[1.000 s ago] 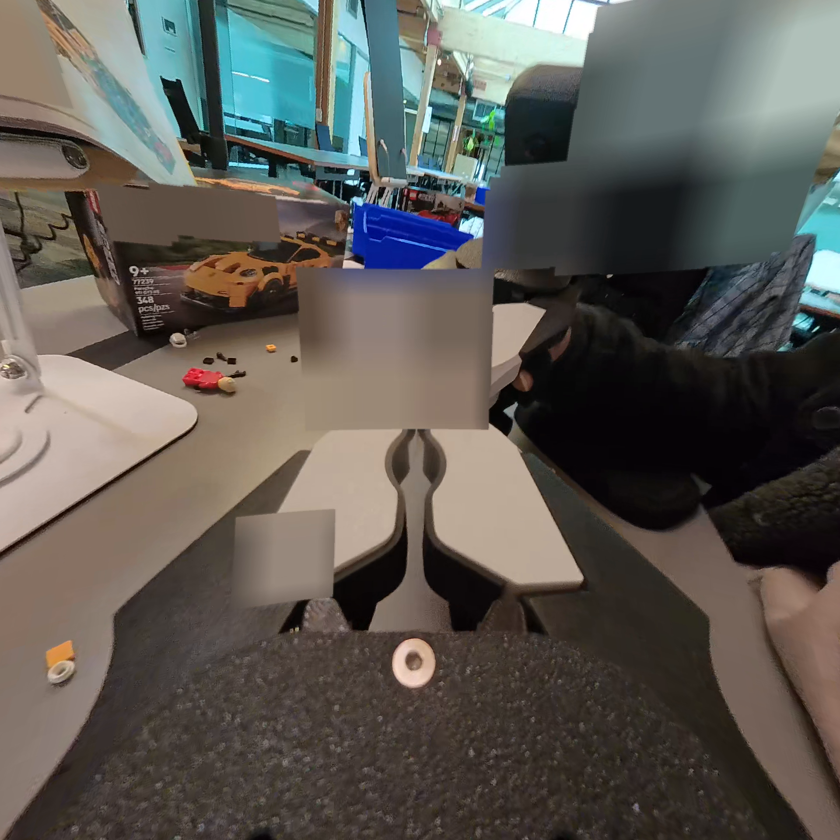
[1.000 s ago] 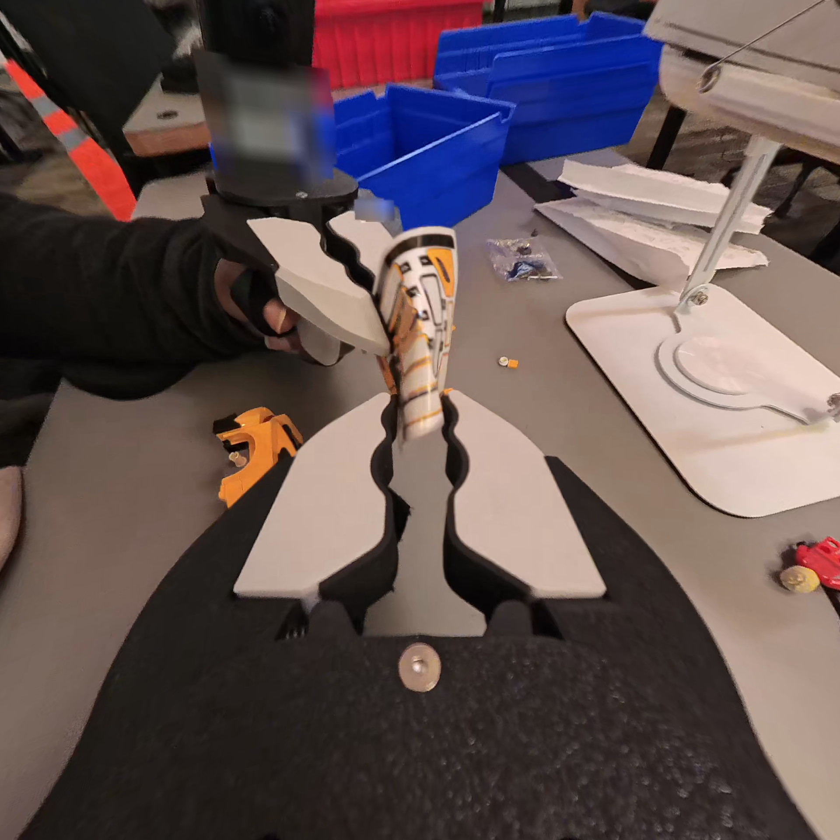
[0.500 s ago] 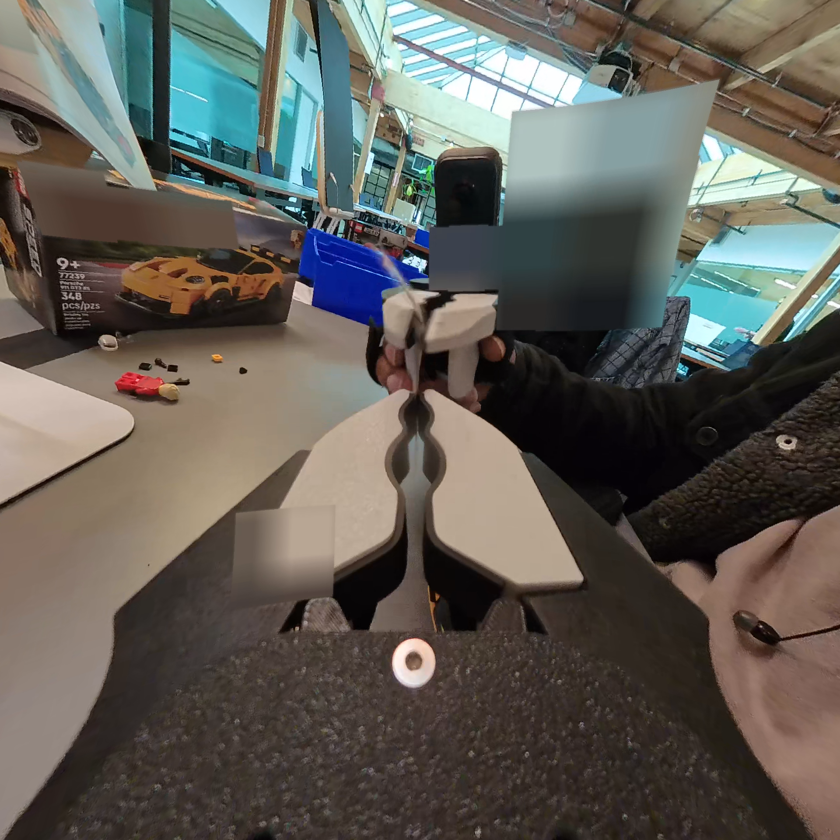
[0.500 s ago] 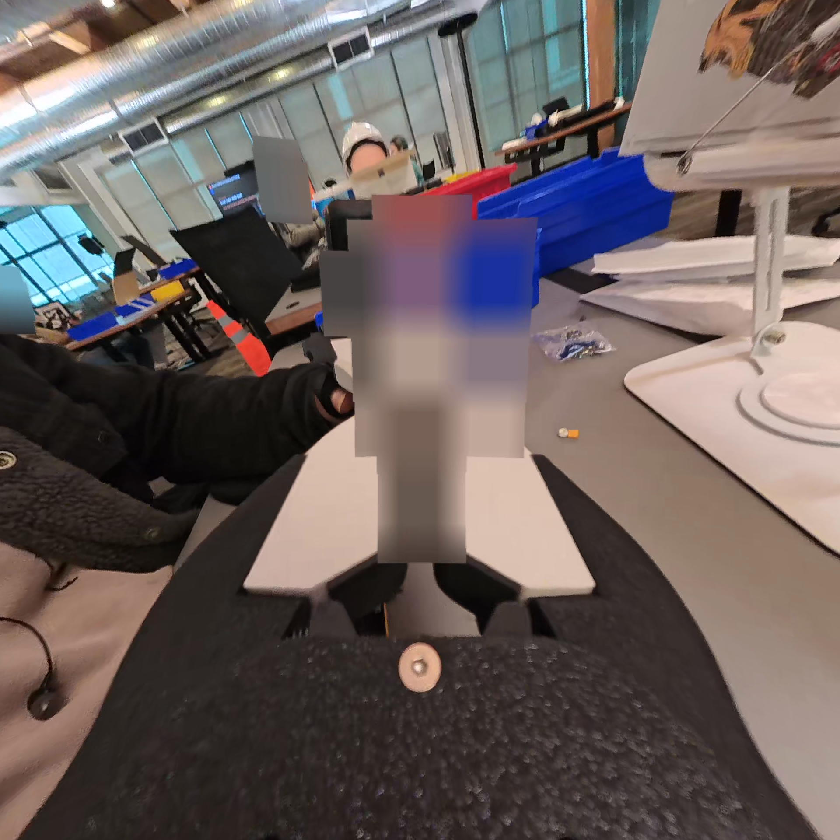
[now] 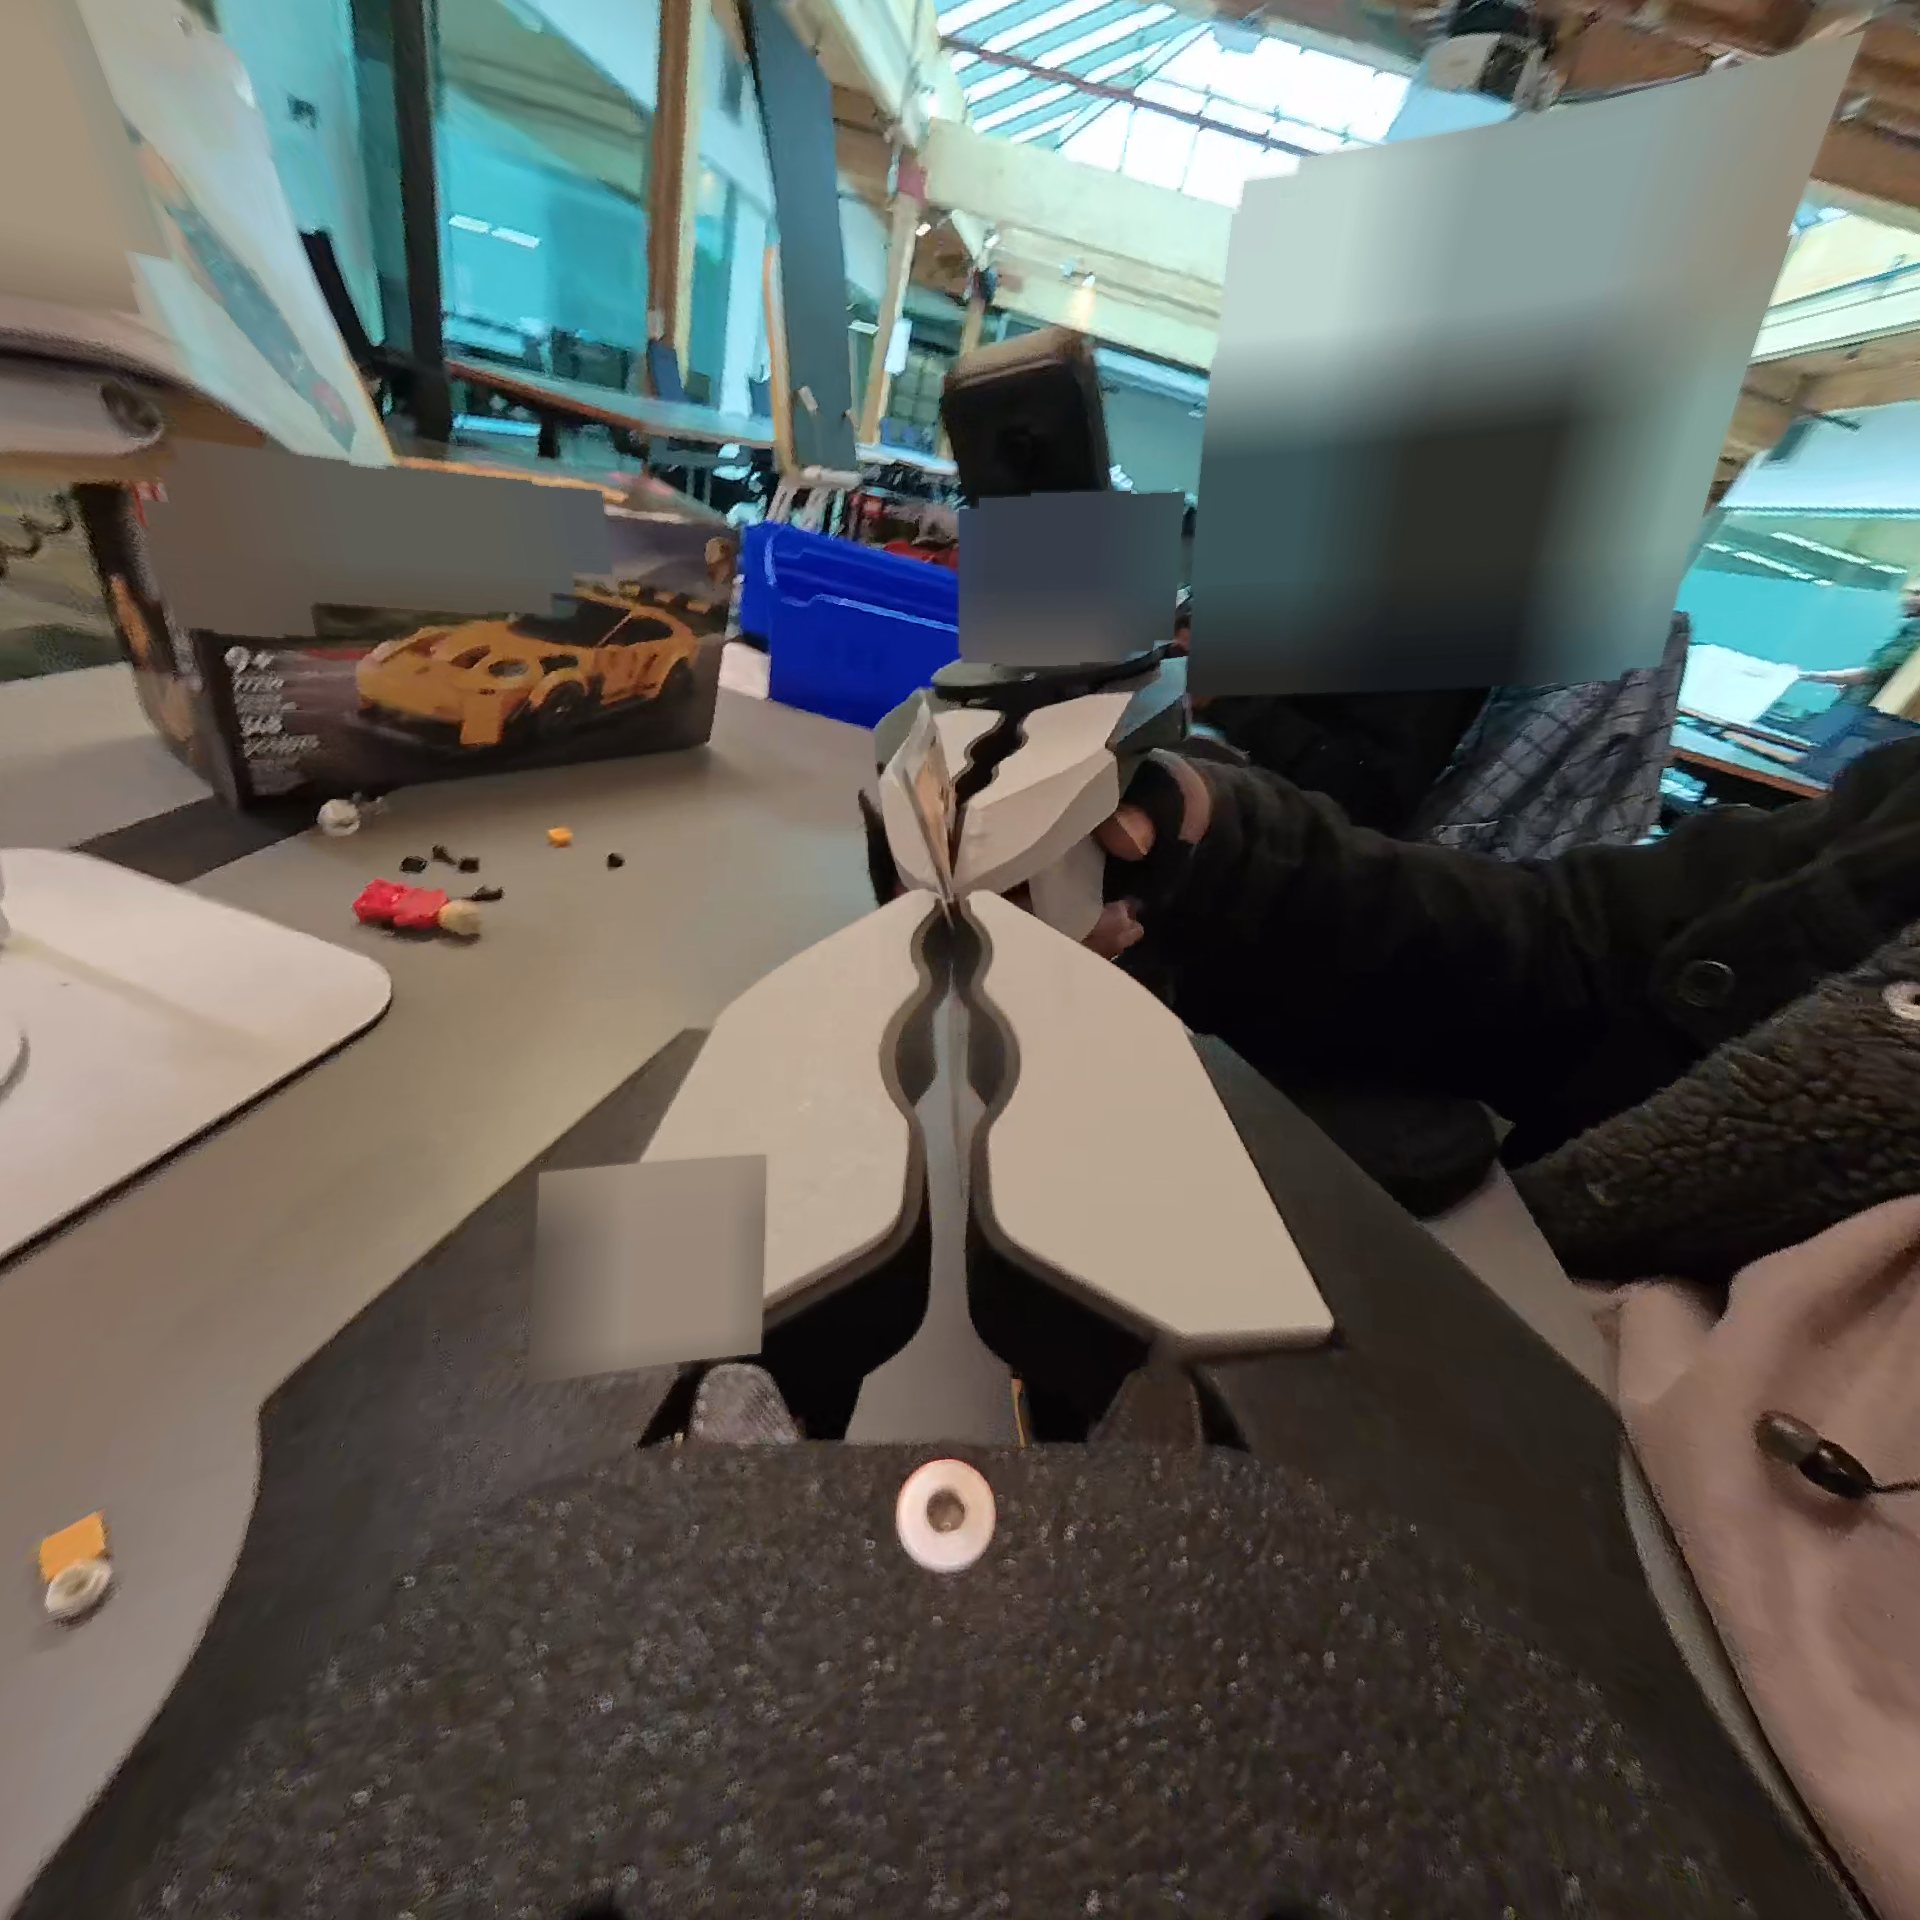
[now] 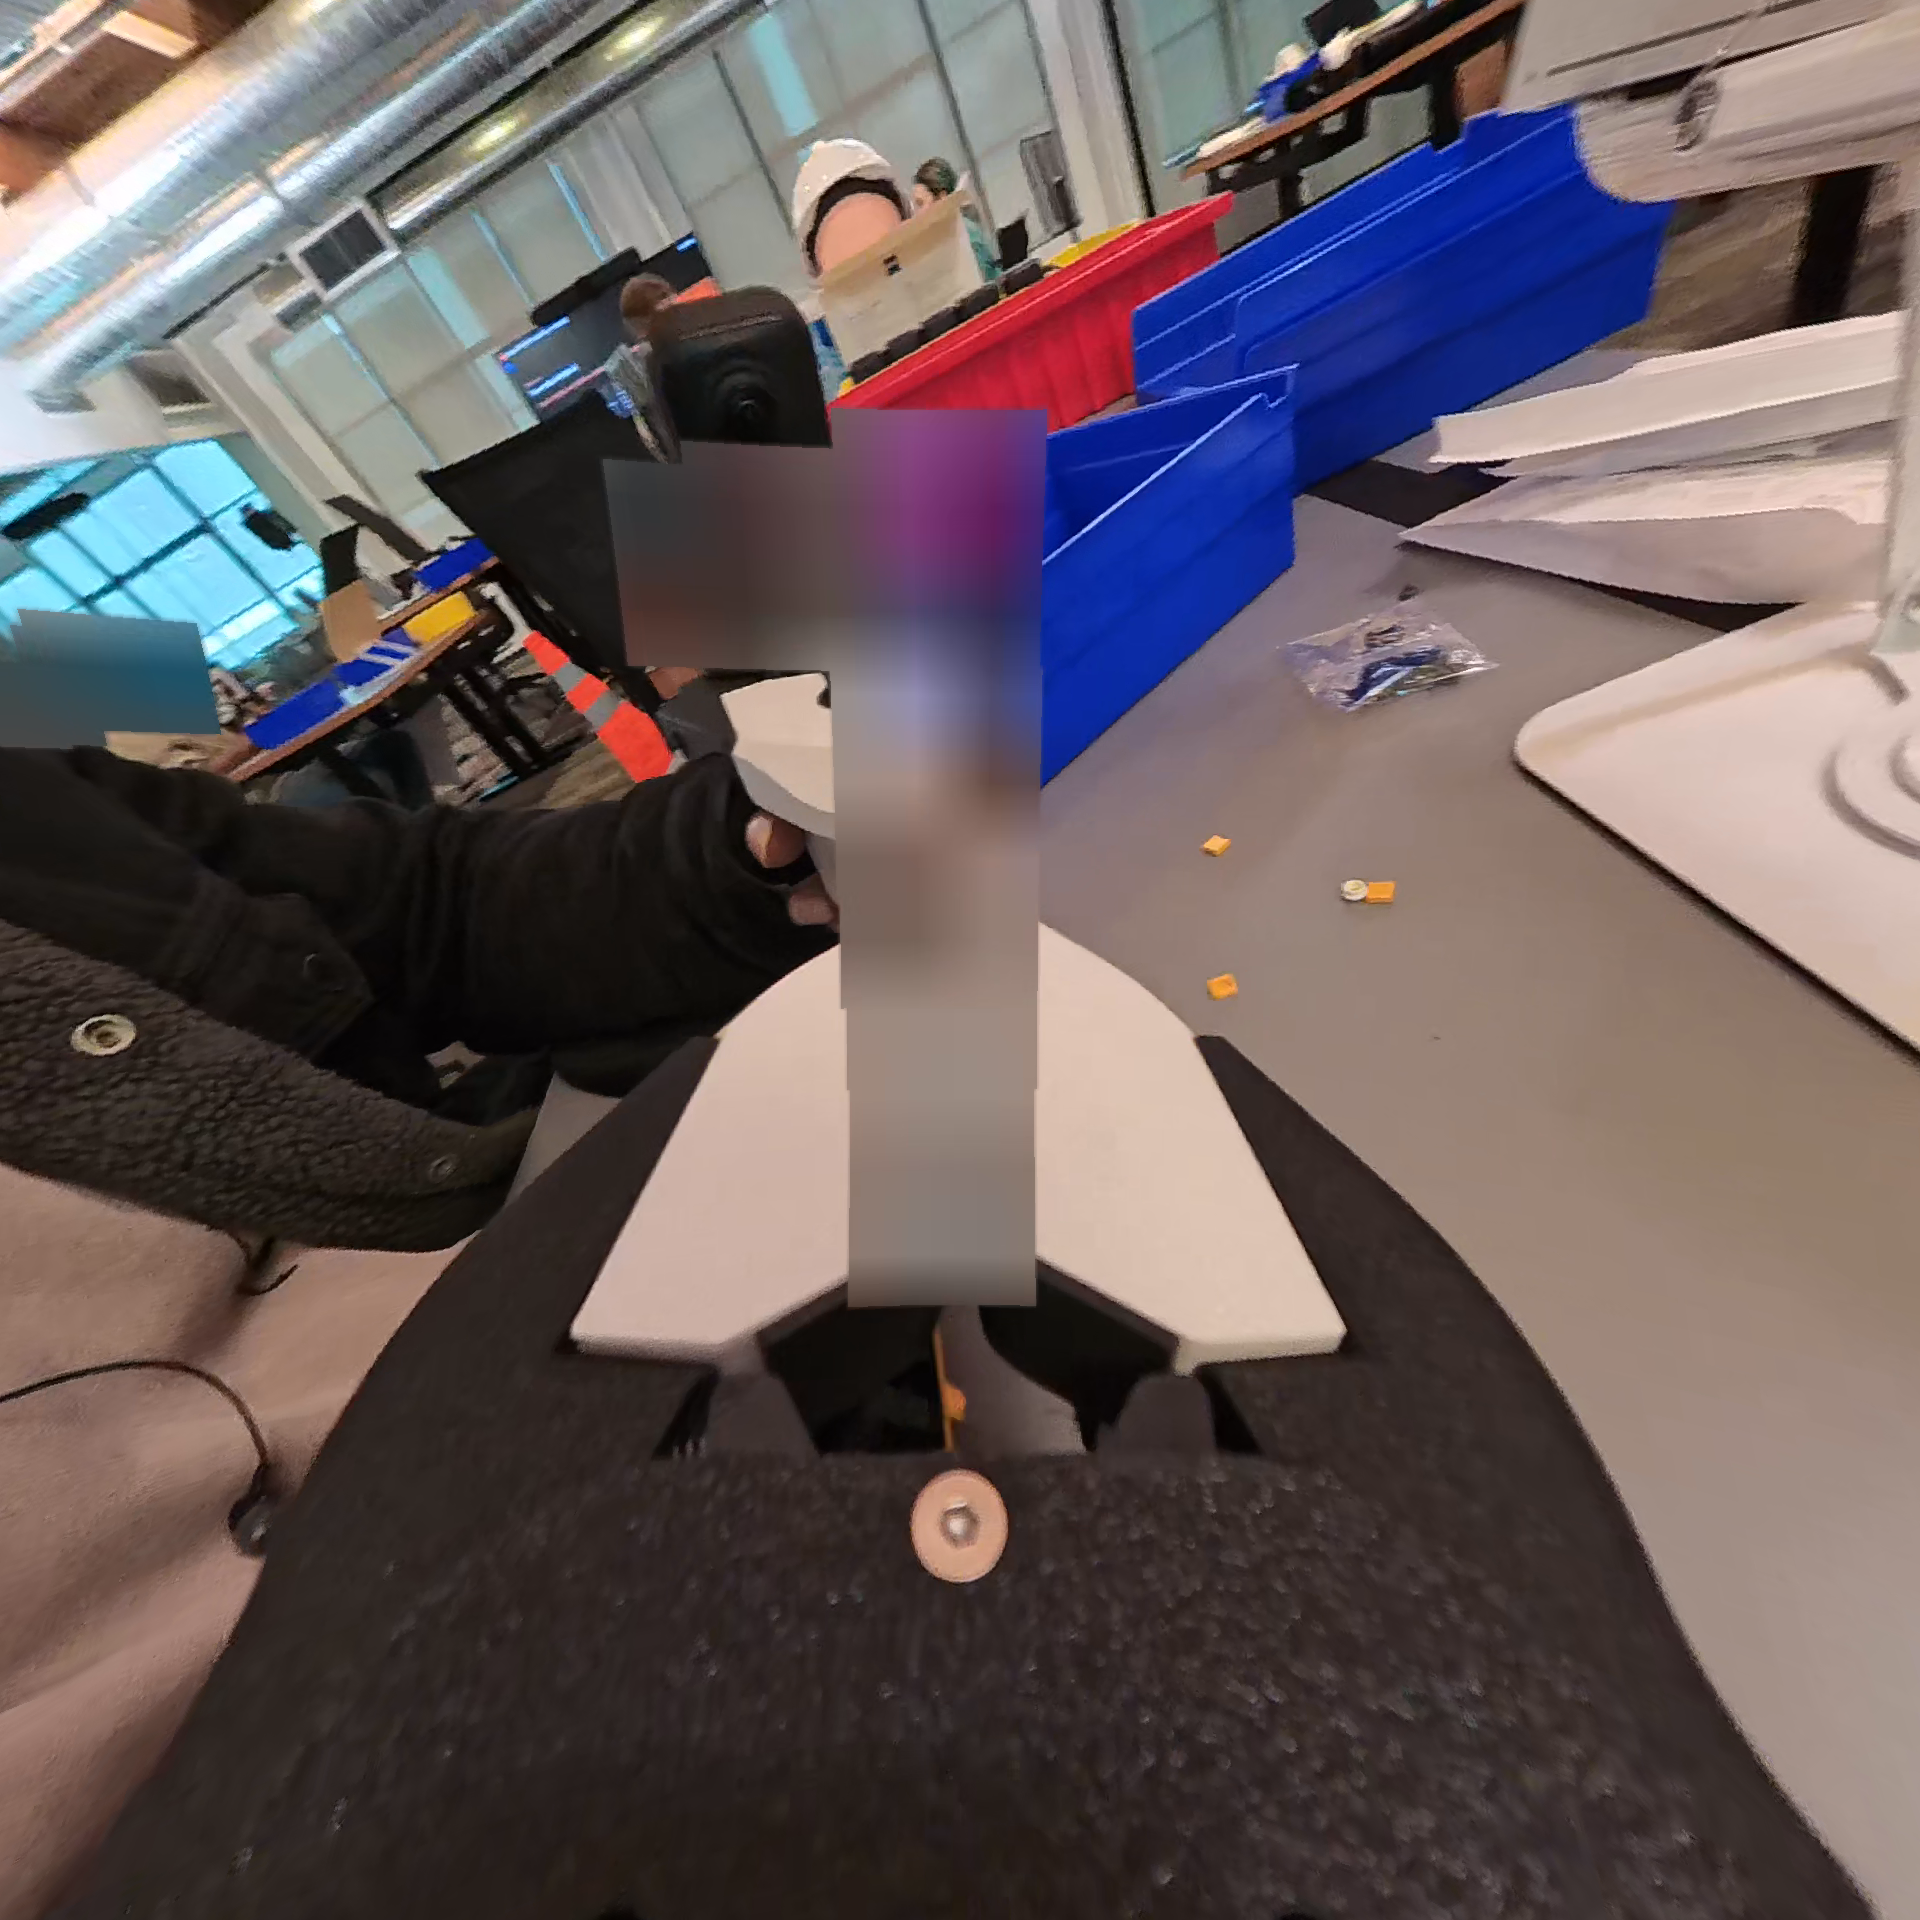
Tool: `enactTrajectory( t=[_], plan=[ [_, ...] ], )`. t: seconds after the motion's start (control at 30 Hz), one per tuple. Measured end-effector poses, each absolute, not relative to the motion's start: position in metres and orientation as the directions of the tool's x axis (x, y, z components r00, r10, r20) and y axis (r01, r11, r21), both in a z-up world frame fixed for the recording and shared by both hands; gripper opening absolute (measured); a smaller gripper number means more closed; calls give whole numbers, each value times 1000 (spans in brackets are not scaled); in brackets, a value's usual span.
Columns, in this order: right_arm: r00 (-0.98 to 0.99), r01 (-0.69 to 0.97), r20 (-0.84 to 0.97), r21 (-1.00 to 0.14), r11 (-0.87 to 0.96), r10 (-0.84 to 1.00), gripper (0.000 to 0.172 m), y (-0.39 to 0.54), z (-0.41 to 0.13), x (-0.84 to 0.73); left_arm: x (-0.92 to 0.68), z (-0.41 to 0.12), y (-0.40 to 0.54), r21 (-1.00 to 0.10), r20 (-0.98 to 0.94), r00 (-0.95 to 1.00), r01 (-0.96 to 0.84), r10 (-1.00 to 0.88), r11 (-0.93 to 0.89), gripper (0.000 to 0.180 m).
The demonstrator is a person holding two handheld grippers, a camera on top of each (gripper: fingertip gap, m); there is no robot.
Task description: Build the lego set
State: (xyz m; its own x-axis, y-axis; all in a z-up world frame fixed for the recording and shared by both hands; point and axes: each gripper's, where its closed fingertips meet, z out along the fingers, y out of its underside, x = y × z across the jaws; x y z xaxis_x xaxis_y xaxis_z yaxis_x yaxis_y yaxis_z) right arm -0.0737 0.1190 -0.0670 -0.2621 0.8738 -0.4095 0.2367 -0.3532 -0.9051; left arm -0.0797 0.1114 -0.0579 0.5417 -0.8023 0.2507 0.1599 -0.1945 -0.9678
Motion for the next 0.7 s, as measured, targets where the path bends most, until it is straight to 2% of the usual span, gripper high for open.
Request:
enactTrajectory(
  t=[0.1, 0.17, 0.23, 0.33, 0.4, 0.5, 0.63, 0.7],
  plan=[
    [-82, 168, -271, -952, -255, 959, 10, 147, -64, -75, -86, -68, 122, -957, 285, 613, 141, -737, -252, 0],
    [36, 108, 0, -994, -4, 999, 12, 156, -45, -69, -90, -75, 127, -943, 317, 645, 136, -695, -304, 0],
    [30, 98, 291, -953, 287, 956, 16, 136, -30, -67, -91, -80, 129, -931, 343, 651, 137, -677, -339, 0],
    [-95, 208, 521, -823, 528, 849, 25, 108, -49, -79, -84, -82, 125, -941, 307, 638, 89, -707, -328, 0],
    [-155, 269, 575, -758, 594, 804, 30, 107, -63, -84, -77, -84, 121, -951, 254, 633, 25, -731, -309, 0],
    [-231, 300, 583, -719, 627, 779, 36, 106, -71, -86, -71, -89, 116, -960, 170, 626, -70, -761, -273, 0],
    [-303, 342, 560, -691, 637, 771, 38, 111, -80, -81, -67, -91, 108, -961, 117, 584, -136, -803, -240, 0],
    [-338, 339, 515, -714, 613, 788, 37, 109, -84, -79, -65, -92, 104, -961, 118, 553, -147, -825, -236, 0]
  ],
)
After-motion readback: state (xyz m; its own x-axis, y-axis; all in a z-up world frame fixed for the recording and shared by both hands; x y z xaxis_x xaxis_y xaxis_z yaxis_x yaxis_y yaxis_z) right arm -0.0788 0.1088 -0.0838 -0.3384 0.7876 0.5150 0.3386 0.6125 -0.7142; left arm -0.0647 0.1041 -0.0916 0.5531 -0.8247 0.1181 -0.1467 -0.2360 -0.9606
